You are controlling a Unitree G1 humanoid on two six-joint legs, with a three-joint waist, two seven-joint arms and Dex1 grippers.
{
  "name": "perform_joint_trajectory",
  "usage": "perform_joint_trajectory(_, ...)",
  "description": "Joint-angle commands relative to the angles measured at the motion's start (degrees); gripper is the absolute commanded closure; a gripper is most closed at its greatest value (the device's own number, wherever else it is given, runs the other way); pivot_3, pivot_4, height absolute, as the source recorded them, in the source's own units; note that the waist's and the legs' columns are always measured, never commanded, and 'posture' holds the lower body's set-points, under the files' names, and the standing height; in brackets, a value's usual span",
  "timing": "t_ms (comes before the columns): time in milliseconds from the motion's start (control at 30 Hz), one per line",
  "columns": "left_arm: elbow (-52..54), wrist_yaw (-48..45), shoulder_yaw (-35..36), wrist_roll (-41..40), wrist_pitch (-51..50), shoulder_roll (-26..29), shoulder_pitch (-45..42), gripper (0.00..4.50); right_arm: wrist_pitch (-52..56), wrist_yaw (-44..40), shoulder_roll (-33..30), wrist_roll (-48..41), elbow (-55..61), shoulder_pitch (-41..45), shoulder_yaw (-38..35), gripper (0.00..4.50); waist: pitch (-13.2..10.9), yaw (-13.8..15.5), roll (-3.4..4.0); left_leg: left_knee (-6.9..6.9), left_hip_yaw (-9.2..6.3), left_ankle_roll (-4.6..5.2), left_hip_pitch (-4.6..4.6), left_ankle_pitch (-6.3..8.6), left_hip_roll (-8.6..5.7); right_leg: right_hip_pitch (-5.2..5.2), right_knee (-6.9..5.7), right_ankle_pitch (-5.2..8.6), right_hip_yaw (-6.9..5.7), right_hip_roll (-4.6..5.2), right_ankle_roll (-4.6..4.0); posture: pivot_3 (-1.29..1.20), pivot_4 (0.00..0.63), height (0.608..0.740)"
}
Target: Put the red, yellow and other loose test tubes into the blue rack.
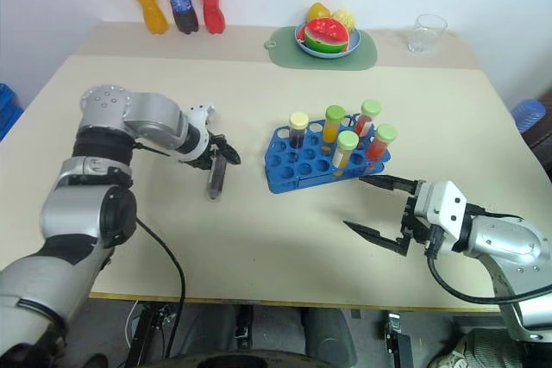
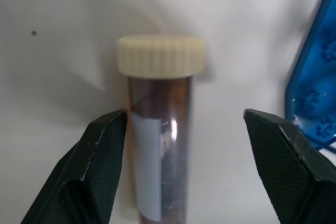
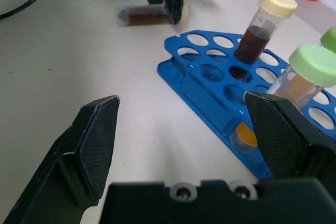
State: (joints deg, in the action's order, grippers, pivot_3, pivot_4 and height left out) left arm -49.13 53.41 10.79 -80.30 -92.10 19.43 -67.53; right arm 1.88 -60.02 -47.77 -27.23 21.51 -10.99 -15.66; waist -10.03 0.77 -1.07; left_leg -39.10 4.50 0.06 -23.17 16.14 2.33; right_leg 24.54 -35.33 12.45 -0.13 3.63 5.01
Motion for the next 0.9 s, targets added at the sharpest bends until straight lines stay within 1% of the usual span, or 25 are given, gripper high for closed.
perform_joint_trajectory(33,-0.9,0.1,2.1,5.2,-0.4,-1.4,-1.7,1.63,0.0,1.1,0.3,-0.3,3.0,-1.0,-2.6,0.26,0.0,0.0,0.0,0.0,-0.01,0.0,0.0,0.0,-0.01,0.0,0.0,0.0,0.0,0.01,-0.01,0.0,0.15,0.74)
perform_joint_trajectory(100,-1.2,-0.2,2.3,7.0,-0.4,-1.9,-1.9,2.47,0.2,1.5,0.4,-0.3,3.6,-1.8,-3.0,0.26,0.0,0.0,0.0,0.0,-0.01,-0.01,0.01,0.0,-0.01,-0.01,0.0,0.0,0.0,0.0,-0.01,0.0,0.15,0.74)
perform_joint_trajectory(133,-1.5,-0.4,2.3,7.7,-0.4,-2.0,-2.1,3.1,0.2,1.6,0.5,-0.3,3.9,-2.1,-3.2,0.26,0.0,0.0,-0.01,0.01,-0.02,-0.03,0.01,-0.01,-0.01,0.0,0.0,0.0,0.0,0.0,-0.01,0.0,0.15,0.74)
perform_joint_trajectory(167,-1.8,-0.6,2.5,8.5,-0.4,-2.1,-2.2,3.52,0.2,1.8,0.5,-0.3,4.0,-2.4,-3.3,0.26,0.0,0.0,-0.01,0.01,-0.02,-0.04,0.01,-0.02,-0.01,-0.01,0.0,0.0,0.0,0.0,-0.01,0.0,0.15,0.74)
perform_joint_trajectory(200,-1.7,-0.9,2.7,9.2,-0.4,-2.2,-2.1,3.75,0.2,1.9,0.5,-0.3,4.0,-2.5,-3.4,0.26,0.0,0.0,-0.01,0.01,-0.02,-0.05,0.01,-0.02,-0.01,-0.01,0.0,0.01,0.0,0.01,-0.01,0.0,0.15,0.74)
perform_joint_trajectory(300,-1.7,-2.0,2.7,10.0,-0.4,-2.1,-2.1,3.77,-0.1,2.1,0.7,0.0,3.6,-2.6,-3.2,0.26,0.0,0.0,-0.01,0.0,-0.02,-0.05,0.02,-0.02,-0.03,-0.03,0.0,0.01,0.0,0.02,-0.02,0.0,0.15,0.74)
perform_joint_trajectory(333,-0.4,-3.2,1.8,8.8,-0.4,-1.5,-1.6,3.77,-0.2,2.3,0.8,0.2,3.4,-2.3,-2.9,0.26,0.0,0.0,0.0,0.01,-0.02,-0.06,0.03,-0.02,-0.03,-0.03,0.0,0.01,0.0,0.02,-0.03,0.0,0.15,0.74)
perform_joint_trajectory(367,1.9,-4.4,1.3,7.9,-0.4,-1.1,-0.8,3.77,-0.3,2.5,0.9,0.4,3.2,-2.1,-2.7,0.26,0.0,0.0,0.0,0.01,-0.03,-0.06,0.03,-0.03,-0.03,-0.03,-0.01,0.01,0.0,0.02,-0.03,0.0,0.15,0.74)
perform_joint_trajectory(467,16.5,-12.5,1.2,4.6,-0.4,0.2,4.3,3.77,-0.5,3.1,1.5,0.9,2.6,-1.2,-2.1,0.26,0.0,-0.2,-0.02,0.05,-0.03,-0.09,0.02,-0.03,-0.01,-0.02,0.0,0.01,0.0,0.03,-0.03,0.0,0.15,0.74)
perform_joint_trajectory(500,23.1,-19.9,0.6,4.4,-0.4,1.1,6.2,3.77,-0.6,3.5,1.9,1.2,2.6,-1.0,-1.9,0.26,0.0,-0.2,-0.02,0.06,-0.04,-0.15,0.01,-0.07,0.01,0.0,-0.01,0.01,0.0,0.02,-0.02,0.0,0.15,0.74)
perform_joint_trajectory(533,30.0,-29.5,0.8,4.1,2.0,2.1,8.7,3.77,-0.6,3.9,2.3,1.5,2.6,-0.8,-1.7,0.26,0.0,-0.3,-0.02,0.06,-0.04,-0.29,-0.01,-0.15,0.01,0.02,-0.02,0.0,0.0,0.02,-0.02,0.0,0.15,0.74)
perform_joint_trajectory(567,35.0,-37.1,0.7,4.5,4.3,3.0,10.6,3.77,-0.6,4.1,2.6,1.8,2.7,-0.7,-1.6,0.26,0.0,-0.3,-0.01,0.07,0.0,-0.35,-0.05,-0.18,0.01,0.09,-0.01,0.0,-0.01,0.01,-0.02,0.0,0.15,0.74)
perform_joint_trajectory(600,40.4,-49.4,0.6,4.6,7.7,4.5,13.3,3.77,-0.7,4.6,3.1,2.0,2.8,-0.8,-1.5,0.26,0.0,-0.2,-0.02,0.08,-0.02,-0.56,-0.1,-0.29,0.03,0.12,-0.04,0.04,-0.02,0.02,-0.09,0.0,0.15,0.74)
perform_joint_trajectory(633,44.2,-59.5,-1.4,6.5,11.1,7.1,15.5,3.77,-0.7,5.0,3.4,2.2,2.9,-0.7,-1.5,0.26,0.0,-0.3,0.0,0.09,-0.01,-0.67,-0.12,-0.36,0.03,0.14,-0.01,0.04,-0.03,0.01,-0.1,0.0,0.15,0.74)
perform_joint_trajectory(700,46.9,-74.1,-5.1,10.0,15.1,11.1,17.7,3.77,-0.7,6.4,4.4,2.5,3.5,-1.3,-1.8,0.26,0.0,-0.2,0.02,0.11,0.01,-0.7,-0.1,-0.37,0.04,0.15,-0.02,0.06,-0.03,0.0,-0.13,0.0,0.15,0.74)
perform_joint_trajectory(767,48.9,-87.6,-11.7,17.6,23.1,15.3,18.7,3.77,-0.9,7.4,5.3,3.1,4.0,-2.1,-2.1,0.26,0.0,0.0,0.07,0.11,0.0,-0.67,-0.07,-0.36,0.04,0.13,-0.02,0.05,-0.03,0.0,-0.15,0.0,0.15,0.74)
perform_joint_trajectory(800,48.6,-93.2,-13.6,20.6,27.5,15.8,18.7,3.77,-0.9,8.0,5.7,3.4,4.1,-2.4,-2.2,0.26,0.1,0.0,0.07,0.11,0.0,-0.36,-0.07,-0.18,0.02,0.12,-0.02,0.05,-0.03,0.01,-0.17,0.0,0.15,0.74)
perform_joint_trajectory(867,45.9,-100.5,-15.9,25.4,34.8,14.7,18.1,3.77,-1.4,9.6,7.1,4.4,4.6,-3.7,-2.3,0.26,0.1,0.2,0.07,0.05,-0.05,-0.3,-0.07,-0.15,0.01,0.03,0.04,0.03,-0.03,0.03,-0.2,0.0,0.15,0.74)
perform_joint_trajectory(900,44.9,-104.6,-17.8,29.5,41.6,13.5,18.3,3.77,-1.8,10.8,8.1,5.1,5.1,-4.9,-2.6,0.26,0.1,0.3,0.07,0.01,-0.08,-0.28,-0.11,-0.15,0.0,0.02,0.08,0.03,-0.03,0.03,-0.21,0.0,0.15,0.74)
